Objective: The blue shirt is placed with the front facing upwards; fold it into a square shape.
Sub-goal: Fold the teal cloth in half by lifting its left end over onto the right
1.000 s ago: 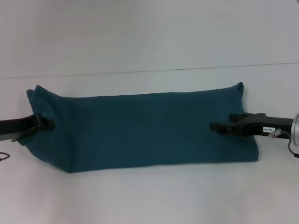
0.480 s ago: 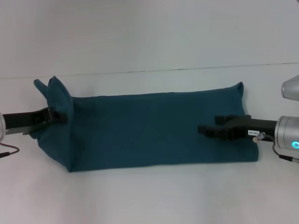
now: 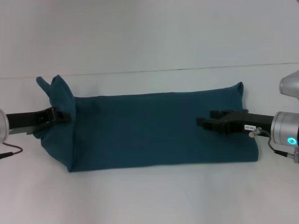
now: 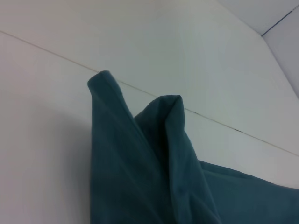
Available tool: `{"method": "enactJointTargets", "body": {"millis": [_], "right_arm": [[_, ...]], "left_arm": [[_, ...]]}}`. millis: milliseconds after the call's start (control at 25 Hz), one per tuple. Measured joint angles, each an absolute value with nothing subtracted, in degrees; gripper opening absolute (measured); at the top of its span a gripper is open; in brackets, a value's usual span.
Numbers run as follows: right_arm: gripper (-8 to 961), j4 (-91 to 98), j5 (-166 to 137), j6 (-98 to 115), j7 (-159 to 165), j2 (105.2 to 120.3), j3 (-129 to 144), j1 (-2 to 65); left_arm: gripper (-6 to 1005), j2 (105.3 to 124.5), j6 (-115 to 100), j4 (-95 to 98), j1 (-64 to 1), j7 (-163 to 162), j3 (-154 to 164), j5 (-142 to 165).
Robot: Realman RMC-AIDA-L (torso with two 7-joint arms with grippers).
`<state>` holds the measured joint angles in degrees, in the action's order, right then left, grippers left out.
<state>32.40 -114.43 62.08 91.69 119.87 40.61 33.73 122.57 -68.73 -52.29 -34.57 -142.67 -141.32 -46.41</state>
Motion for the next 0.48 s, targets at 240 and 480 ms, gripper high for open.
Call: {"method": "enactJointTargets", "body": {"millis": [240,480], "right_arm": [[636,28.5,-112.9,59.8,88.2,119.97,40.7,35.9],[583,24.5,-111.7,56.8,83.9,120.12,40.7,37.9]], "left_arm": [[77,122.61,-69.9,-52.4,-35.0,-142.8,-141.3,-46.6],[77,122.71,-71.7,-52.8,-35.1,-142.5,-141.3,-48.8]]}}
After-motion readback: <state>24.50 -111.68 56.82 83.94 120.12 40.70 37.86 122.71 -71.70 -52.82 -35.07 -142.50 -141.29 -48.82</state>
